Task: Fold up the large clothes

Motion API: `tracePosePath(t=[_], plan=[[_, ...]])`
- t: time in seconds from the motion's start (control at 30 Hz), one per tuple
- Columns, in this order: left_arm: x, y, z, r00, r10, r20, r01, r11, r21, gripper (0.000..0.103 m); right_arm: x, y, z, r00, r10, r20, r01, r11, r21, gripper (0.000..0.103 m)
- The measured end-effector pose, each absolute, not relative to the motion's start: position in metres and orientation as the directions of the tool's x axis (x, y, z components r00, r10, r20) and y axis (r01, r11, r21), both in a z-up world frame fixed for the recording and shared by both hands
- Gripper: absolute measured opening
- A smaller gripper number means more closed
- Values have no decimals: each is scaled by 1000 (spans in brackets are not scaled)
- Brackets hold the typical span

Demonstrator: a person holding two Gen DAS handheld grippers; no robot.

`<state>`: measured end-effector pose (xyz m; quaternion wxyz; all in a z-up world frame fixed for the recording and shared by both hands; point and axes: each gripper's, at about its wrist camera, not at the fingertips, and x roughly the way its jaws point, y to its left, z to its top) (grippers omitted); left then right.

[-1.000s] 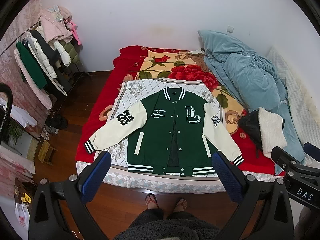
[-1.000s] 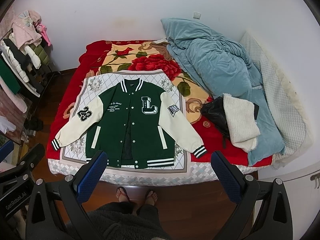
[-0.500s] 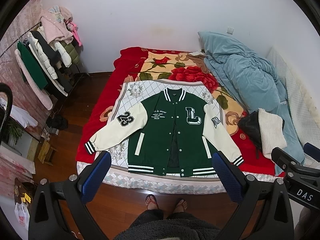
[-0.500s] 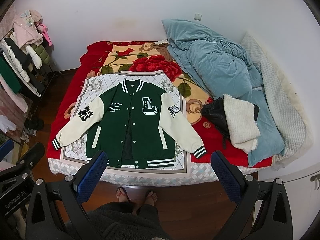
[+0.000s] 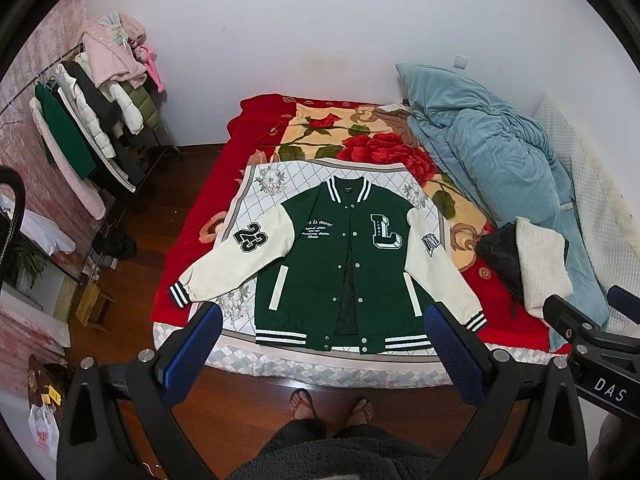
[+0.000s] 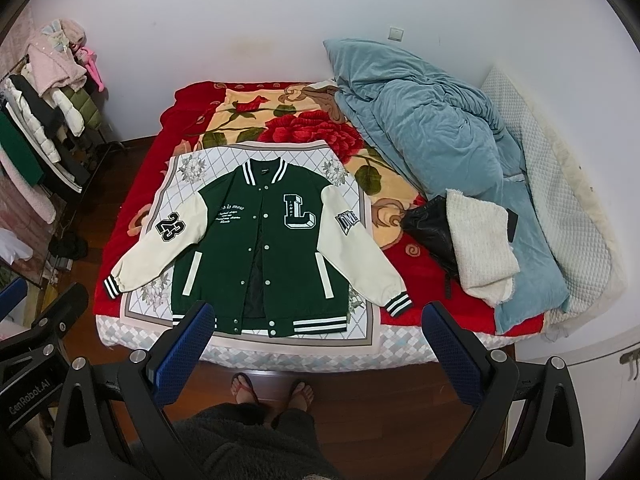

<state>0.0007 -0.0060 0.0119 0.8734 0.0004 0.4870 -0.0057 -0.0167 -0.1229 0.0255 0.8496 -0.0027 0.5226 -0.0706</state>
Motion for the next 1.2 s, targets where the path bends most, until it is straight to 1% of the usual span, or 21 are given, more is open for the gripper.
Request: tracePosePath(t=[0.57,0.67,0.77,0.9,0.93,1.0,1.03,1.07,1.13,1.2], plan=[[0,-7,11,526,-13,-850,16,1000,-6,103,-17,-120,28,441,-122,-889,117,990,-77,103],[14,-7,19,546,1,-838,9,1000,8,103,-13,-121,27,431,-112,-895,133,989,-59,103],[33,0,9,575,36,-818,-17,999,33,103,-2,-127,8,433,-83,-898,173,985,-8,103],[70,10,-32,602,101,-792,-29,994,104,103,19,-147,-47,398,-42,-916,284,955,80,103],[77,12,-43,603,117,-789,-27,992,126,103,22,-153,-58,390,-44,-920,313,946,87,101],[92,15,-69,604,142,-785,-18,986,165,103,29,-183,-97,354,-47,-934,427,897,117,85],[99,15,-81,597,153,-787,-14,983,181,103,31,-196,-117,339,-54,-939,473,873,120,70],[110,11,-98,581,166,-797,-7,980,199,103,33,-210,-138,317,-59,-946,519,846,121,64],[125,3,-125,559,179,-810,7,975,221,103,34,-235,-174,290,-41,-956,586,798,143,64],[139,-7,-148,533,206,-821,19,967,254,103,32,-274,-227,277,3,-961,674,712,197,63]])
